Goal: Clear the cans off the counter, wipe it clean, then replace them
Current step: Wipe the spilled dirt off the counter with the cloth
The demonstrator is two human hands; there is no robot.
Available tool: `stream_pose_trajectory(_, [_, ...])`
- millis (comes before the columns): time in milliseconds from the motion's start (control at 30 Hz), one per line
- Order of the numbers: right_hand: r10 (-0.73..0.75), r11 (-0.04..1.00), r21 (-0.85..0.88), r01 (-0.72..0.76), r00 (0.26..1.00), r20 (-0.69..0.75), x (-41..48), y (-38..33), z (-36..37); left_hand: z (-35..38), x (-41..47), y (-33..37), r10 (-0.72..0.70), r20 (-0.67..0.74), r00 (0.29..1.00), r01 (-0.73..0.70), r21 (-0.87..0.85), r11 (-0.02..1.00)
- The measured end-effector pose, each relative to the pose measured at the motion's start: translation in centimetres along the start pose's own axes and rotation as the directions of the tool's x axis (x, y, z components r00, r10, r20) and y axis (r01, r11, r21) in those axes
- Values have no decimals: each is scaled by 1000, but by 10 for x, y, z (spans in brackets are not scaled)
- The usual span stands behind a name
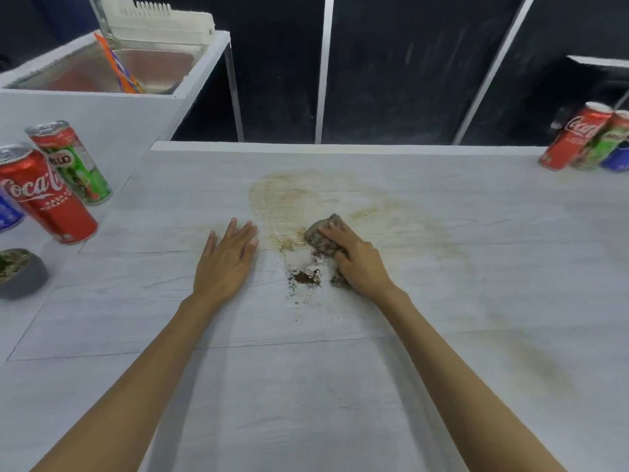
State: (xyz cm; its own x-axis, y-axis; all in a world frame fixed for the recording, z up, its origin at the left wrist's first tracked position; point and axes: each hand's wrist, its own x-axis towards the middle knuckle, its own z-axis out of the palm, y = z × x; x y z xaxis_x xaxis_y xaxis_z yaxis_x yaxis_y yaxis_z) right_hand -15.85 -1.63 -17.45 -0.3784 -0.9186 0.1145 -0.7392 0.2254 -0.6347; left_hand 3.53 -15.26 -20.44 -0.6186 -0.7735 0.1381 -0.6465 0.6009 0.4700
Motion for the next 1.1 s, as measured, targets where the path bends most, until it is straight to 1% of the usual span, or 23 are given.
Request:
stream_pose_trajectory(67, [-13,999,53,14,1000,-22,-12,-12,12,0,0,0,8,8,1000,-8,-9,1000])
stream_pose_trajectory(133, [-8,994,112,7,1000,10,-21,-17,15,-1,-1,0,12,7,1000,-12,-30,999])
stream_pose_trajectory(200, [46,959,276,-64,997,69,-26,-17,6,-2,-1,0,19,3,1000,-18,-49,999])
stream_pose_trajectory(233, [81,923,371,-104,994,77,-27,-15,-3,-2,-1,0,22,1,1000,-22,-56,998])
stream_pose_trajectory(300, [199,817,549,-173,980,12,-30,-9,-22,-2,0,0,32,0,999,-32,-70,997])
stream_pose_trajectory(333, [290,759,617,-206,956,-38,-31,-4,-30,-2,1,0,37,2,999,-37,-76,996])
stream_pose_trajectory(367, [374,732,641,-232,923,-93,-34,2,-38,-2,2,-1,42,6,999,-41,-80,996])
stream_pose_trajectory(400, [436,747,611,-262,887,-154,-38,7,-42,-2,2,-1,46,9,999,-45,-81,996])
stream_pose_trajectory(433, [473,793,525,-308,855,-213,-43,13,-44,-1,2,-2,51,11,999,-50,-81,995])
stream_pose_trajectory(467, [480,844,397,-360,838,-261,-48,16,-43,-1,3,-2,55,13,998,-54,-79,995])
stream_pose_trajectory(533, [433,901,153,-405,844,-316,-54,16,-31,0,4,-2,59,16,998,-58,-81,995])
stream_pose_trajectory(567, [416,908,96,-408,846,-335,-53,11,-21,0,4,-2,58,17,998,-57,-85,995])
stream_pose_trajectory(633, [409,908,58,-416,843,-349,-46,-9,3,1,4,-2,61,28,998,-59,-86,995])
stream_pose_trajectory(767, [345,926,-58,-374,898,-274,-29,-53,49,0,4,-2,70,43,997,-66,-83,994])
stream_pose_trajectory(833, [315,938,-58,-341,912,-262,-26,-65,60,0,4,-1,72,47,996,-68,-77,995])
stream_pose_trajectory(900, [284,959,58,-279,927,-246,-26,-72,63,-1,4,-1,76,52,996,-71,-81,994])
stream_pose_trajectory(933, [268,959,158,-236,935,-231,-28,-75,63,-1,4,0,76,53,996,-72,-85,994])
stream_pose_trajectory(967, [272,935,290,-205,939,-213,-29,-76,61,-2,3,0,77,50,996,-72,-91,993])
stream_pose_trajectory(1000, [300,874,447,-190,934,-191,-29,-77,57,-2,2,0,79,44,996,-74,-98,992])
stream_pose_trajectory(1033, [346,773,606,-186,925,-158,-30,-75,51,-3,2,0,81,40,996,-77,-106,991])
stream_pose_trajectory(1067, [400,646,740,-188,909,-118,-30,-71,43,-4,2,0,85,38,996,-80,-113,990])
stream_pose_trajectory(1100, [459,531,827,-183,883,-99,-31,-64,33,-4,1,0,89,36,995,-84,-117,990])
